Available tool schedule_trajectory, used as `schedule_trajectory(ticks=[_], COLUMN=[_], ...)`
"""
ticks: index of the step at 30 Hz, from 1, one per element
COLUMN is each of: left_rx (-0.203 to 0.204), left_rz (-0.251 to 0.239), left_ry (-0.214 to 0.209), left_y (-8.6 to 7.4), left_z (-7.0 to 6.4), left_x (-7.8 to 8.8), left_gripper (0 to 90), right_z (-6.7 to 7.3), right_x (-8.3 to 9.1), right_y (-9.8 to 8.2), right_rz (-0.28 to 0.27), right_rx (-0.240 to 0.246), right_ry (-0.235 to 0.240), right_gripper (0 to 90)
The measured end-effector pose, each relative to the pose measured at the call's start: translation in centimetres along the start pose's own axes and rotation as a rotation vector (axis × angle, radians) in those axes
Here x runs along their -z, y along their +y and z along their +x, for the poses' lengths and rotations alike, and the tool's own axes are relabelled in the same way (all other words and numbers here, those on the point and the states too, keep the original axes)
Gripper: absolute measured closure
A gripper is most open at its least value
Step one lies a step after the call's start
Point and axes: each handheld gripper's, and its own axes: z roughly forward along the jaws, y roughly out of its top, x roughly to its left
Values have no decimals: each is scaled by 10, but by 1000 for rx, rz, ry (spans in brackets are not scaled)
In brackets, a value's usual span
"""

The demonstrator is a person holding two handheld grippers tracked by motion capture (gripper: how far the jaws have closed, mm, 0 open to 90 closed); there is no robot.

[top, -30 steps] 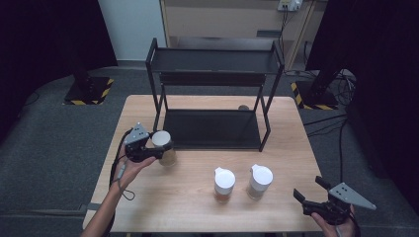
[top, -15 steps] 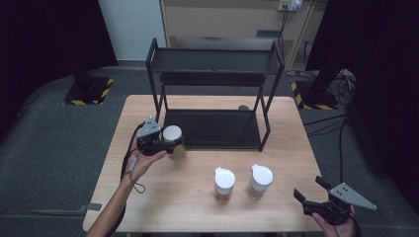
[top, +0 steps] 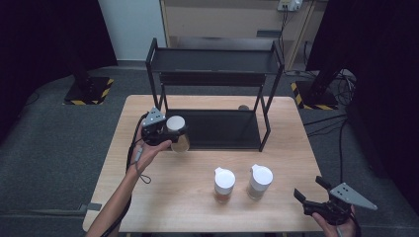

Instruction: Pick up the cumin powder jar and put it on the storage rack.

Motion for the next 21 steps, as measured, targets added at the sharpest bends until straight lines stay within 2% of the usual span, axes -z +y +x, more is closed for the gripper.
schedule_trajectory(ticks=[9, 21], left_rx=[6, 34], left_rz=[1, -7], left_ry=[37, 110], left_y=[14, 25], left_z=[1, 1], left_x=[-7, -23], left_gripper=[325, 325], right_z=[-1, -1], right_x=[0, 0], right_y=[-1, -1], right_rz=[-2, -3], right_rx=[-2, -4], right_ry=[1, 3], right_gripper=[43, 43])
